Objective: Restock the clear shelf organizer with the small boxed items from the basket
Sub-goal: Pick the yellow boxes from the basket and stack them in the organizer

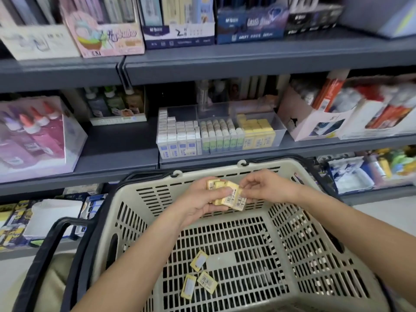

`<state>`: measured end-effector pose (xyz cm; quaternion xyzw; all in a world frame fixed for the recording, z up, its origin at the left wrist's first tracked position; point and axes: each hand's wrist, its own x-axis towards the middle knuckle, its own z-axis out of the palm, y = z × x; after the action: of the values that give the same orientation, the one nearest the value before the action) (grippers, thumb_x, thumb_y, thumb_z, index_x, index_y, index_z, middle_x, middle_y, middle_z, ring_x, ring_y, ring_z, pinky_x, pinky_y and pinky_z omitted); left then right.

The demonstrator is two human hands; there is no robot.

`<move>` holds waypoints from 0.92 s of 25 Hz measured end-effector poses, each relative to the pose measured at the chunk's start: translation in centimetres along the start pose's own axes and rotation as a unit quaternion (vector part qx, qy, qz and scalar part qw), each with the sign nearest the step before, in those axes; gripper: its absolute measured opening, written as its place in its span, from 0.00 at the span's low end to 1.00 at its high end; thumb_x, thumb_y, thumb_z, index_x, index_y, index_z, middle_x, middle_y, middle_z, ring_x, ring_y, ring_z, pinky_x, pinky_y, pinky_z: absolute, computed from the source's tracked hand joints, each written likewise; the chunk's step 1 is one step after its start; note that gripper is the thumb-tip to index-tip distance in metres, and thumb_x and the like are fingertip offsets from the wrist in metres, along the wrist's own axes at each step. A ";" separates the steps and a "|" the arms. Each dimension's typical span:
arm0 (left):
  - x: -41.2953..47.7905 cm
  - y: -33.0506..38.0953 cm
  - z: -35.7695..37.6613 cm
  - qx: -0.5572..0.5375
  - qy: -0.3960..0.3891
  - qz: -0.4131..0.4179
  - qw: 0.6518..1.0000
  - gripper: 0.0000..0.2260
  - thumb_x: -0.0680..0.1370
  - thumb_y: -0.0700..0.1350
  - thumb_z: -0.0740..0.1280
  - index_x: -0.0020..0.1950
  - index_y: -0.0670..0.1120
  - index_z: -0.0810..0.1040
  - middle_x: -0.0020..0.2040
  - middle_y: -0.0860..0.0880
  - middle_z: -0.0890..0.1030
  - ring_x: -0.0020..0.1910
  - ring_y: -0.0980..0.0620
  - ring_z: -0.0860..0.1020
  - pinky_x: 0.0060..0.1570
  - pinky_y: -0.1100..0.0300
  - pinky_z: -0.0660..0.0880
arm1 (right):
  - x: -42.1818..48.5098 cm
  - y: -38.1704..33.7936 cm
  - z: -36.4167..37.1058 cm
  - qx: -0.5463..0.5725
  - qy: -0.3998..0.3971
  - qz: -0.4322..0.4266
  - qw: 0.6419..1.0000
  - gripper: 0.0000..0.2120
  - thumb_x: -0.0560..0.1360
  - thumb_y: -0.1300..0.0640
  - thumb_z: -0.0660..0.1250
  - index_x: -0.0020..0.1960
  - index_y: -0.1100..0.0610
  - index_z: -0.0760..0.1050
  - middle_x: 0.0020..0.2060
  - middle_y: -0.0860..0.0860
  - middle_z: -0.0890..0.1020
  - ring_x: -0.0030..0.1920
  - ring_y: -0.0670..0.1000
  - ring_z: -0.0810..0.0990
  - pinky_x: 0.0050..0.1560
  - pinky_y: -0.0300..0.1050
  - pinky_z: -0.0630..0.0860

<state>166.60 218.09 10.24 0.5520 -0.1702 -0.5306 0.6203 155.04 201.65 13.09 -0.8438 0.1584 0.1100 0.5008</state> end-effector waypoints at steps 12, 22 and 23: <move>5.1 5.4 -0.2 0.194 0.197 0.204 0.939 0.10 0.69 0.42 0.75 0.42 0.53 0.76 0.38 0.52 0.76 0.38 0.54 0.75 0.36 0.64 0.74 | 8.1 -3.7 -14.2 -0.178 0.357 -0.038 0.916 0.11 0.72 0.60 0.69 0.55 0.56 0.80 0.52 0.53 0.82 0.54 0.52 0.79 0.54 0.37 0.70; 6.6 4.3 -1.5 0.190 0.182 0.204 0.943 0.10 0.69 0.43 0.75 0.40 0.57 0.77 0.36 0.52 0.76 0.37 0.52 0.74 0.37 0.55 0.73 | 16.0 -1.3 -15.2 -0.281 0.190 0.027 0.940 0.12 0.79 0.57 0.59 0.59 0.50 0.76 0.63 0.49 0.76 0.62 0.52 0.73 0.60 0.38 0.65; 6.6 4.3 -1.5 0.190 0.183 0.209 0.942 0.10 0.69 0.43 0.75 0.39 0.57 0.77 0.36 0.52 0.76 0.36 0.53 0.74 0.37 0.56 0.73 | 16.5 -1.2 -15.3 -0.290 0.177 0.035 0.940 0.13 0.79 0.57 0.58 0.59 0.49 0.76 0.63 0.49 0.76 0.62 0.51 0.73 0.60 0.39 0.65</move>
<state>172.31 212.50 10.99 0.6993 -0.2632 -0.2364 0.6211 171.14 186.17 15.64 -0.9522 0.2350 0.0179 0.1946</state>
